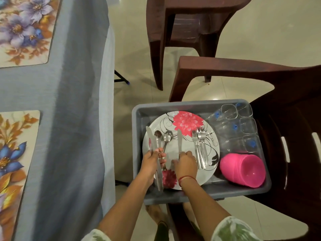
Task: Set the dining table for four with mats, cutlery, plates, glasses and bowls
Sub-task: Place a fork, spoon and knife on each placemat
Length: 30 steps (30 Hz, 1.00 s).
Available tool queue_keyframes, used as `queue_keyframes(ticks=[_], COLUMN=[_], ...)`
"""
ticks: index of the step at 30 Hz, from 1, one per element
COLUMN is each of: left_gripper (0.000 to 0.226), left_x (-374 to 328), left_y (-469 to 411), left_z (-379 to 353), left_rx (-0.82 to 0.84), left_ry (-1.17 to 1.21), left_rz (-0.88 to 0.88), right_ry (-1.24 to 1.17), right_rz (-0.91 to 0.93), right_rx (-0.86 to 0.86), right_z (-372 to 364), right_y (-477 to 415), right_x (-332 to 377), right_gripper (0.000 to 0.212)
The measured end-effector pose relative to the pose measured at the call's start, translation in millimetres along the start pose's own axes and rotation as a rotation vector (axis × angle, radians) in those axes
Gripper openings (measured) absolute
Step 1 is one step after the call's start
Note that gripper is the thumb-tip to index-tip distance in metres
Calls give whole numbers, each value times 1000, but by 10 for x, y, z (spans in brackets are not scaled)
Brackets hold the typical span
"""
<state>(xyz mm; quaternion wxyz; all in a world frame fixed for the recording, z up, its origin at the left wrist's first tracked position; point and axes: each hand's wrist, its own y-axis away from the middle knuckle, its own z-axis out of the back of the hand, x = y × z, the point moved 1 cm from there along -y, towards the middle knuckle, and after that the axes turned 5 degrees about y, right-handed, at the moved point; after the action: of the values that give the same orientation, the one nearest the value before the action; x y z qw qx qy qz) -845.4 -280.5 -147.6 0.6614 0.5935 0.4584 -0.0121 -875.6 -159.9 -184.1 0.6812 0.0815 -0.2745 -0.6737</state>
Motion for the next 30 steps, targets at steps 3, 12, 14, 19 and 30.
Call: queue_keyframes(ticks=[3,12,14,19,30], left_gripper=[24,26,26,26,32], left_x=[11,24,13,-165,-1094], left_y=[32,6,26,210,1719], left_z=[-2,-36,-38,-78,167], left_rx=[1,14,18,-14,43], left_ry=[-71,-118,-104,72,420], left_rz=[17,75,81,119,24], right_ry=[70,-39,-129,-1037,-664], right_rz=[-61,-191,-159,-192,399], right_rx=[16,195,179,119,224], right_z=[74,121,120,569,1651], right_y=[-92,-273,-246,99,1368], right_x=[130,136,52,-2,747], right_gripper=[20,14,15,11,23])
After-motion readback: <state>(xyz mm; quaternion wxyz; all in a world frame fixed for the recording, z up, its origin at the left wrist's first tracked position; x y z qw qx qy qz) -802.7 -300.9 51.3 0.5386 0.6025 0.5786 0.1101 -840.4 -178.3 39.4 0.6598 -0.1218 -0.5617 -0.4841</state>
